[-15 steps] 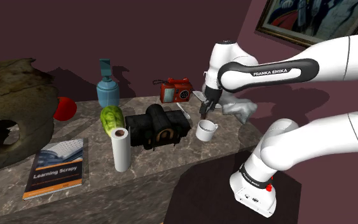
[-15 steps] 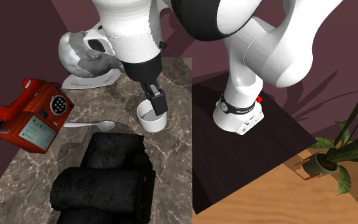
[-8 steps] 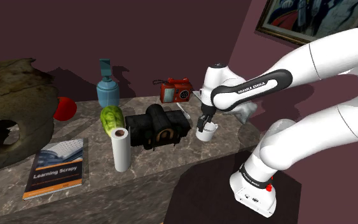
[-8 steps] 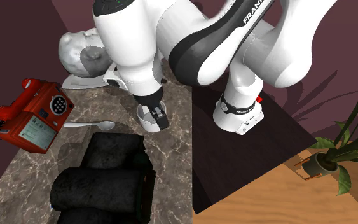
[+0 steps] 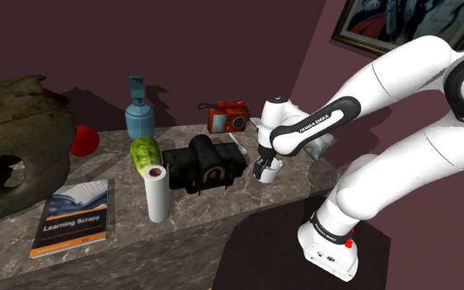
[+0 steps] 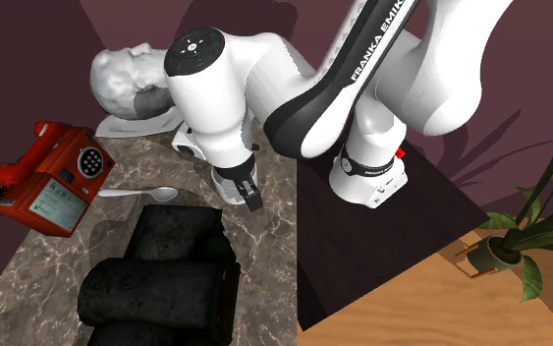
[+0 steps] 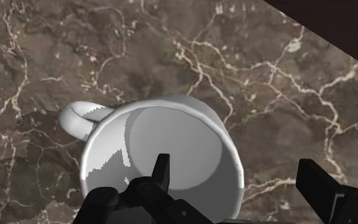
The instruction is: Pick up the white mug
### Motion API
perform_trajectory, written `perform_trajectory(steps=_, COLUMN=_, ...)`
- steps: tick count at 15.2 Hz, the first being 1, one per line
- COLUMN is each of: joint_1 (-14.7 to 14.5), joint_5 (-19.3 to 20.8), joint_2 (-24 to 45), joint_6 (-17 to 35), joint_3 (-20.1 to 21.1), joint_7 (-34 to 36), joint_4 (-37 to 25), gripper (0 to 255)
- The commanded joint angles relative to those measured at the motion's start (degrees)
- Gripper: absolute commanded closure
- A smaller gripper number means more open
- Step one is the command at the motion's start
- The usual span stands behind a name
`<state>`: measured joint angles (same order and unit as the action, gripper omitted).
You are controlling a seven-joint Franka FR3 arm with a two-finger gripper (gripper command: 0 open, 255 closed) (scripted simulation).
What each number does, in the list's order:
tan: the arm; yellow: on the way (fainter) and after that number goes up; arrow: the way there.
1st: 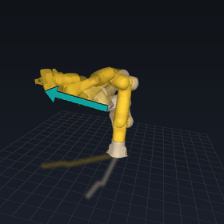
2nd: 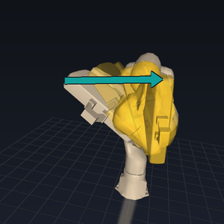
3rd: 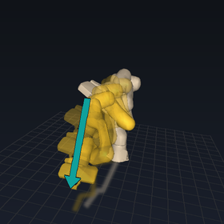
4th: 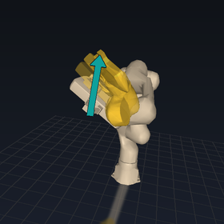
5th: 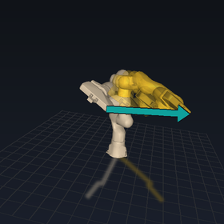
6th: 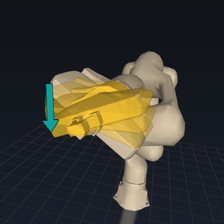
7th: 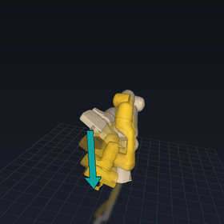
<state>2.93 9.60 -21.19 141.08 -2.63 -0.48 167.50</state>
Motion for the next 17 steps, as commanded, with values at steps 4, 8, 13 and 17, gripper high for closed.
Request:
perform_trajectory(steps=4, joint_1=0.3, joint_5=0.4, joint_2=1.7, joint_6=2.1, joint_3=-0.1, joint_7=0.1, joint_4=0.4, gripper=255)
perform_trajectory(steps=8, joint_1=0.3, joint_5=0.4, joint_2=1.8, joint_6=2.1, joint_3=-0.1, joint_7=0.2, joint_4=0.3, gripper=255)
perform_trajectory(steps=13, joint_1=0.1, joint_5=0.2, joint_2=0.6, joint_6=0.8, joint_3=0.0, joint_7=0.0, joint_4=0.1, gripper=255)
perform_trajectory(steps=17, joint_1=-0.2, joint_5=-0.5, joint_2=-3.3, joint_6=-4.0, joint_3=-0.1, joint_7=-0.6, joint_4=-0.7, gripper=255)
